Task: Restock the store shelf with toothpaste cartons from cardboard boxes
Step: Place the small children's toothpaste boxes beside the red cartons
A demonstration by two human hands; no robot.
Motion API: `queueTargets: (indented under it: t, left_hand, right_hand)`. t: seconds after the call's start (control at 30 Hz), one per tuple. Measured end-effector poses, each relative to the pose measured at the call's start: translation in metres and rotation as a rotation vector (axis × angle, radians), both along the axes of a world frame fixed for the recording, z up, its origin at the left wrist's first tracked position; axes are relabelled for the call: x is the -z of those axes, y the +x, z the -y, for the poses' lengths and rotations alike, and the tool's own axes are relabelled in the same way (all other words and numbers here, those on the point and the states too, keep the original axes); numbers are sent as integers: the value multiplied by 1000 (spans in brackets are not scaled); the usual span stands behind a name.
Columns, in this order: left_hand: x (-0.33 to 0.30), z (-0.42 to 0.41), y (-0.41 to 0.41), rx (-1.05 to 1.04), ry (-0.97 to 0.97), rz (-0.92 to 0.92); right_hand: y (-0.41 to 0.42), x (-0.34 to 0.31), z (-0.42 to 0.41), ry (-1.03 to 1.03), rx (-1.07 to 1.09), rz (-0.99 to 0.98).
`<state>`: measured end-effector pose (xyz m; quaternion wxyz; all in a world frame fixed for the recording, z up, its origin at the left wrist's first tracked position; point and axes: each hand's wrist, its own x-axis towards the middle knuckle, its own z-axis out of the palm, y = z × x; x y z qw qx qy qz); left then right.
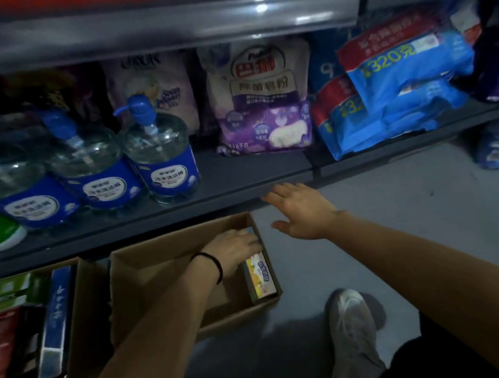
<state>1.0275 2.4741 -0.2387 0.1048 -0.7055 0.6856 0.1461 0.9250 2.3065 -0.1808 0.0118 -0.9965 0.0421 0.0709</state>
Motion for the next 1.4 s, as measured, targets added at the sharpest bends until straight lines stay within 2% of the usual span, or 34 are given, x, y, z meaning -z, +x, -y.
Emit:
queueTargets:
  t: [0.13,0.33,0.8,0.97,1.23,1.4]
  left_hand:
    - [19,8,4,64,-1,-5]
    - [30,11,10,74,-103,-111]
    - [48,8,15,148,-237,-80]
    - [50,12,17,172,-218,-73]
    - [33,14,17,171,-58,-38]
    - [9,4,23,70,-78,-2]
  right_hand:
    - [4,14,8,1,1,-22]
    - [7,31,10,13,-6,-50]
    - [1,50,13,4,-7,-85]
    - [0,52,15,1,-7,-82]
    - [-2,45,16,10,-5,-82]
    - [-5,35,12,5,-13,-73]
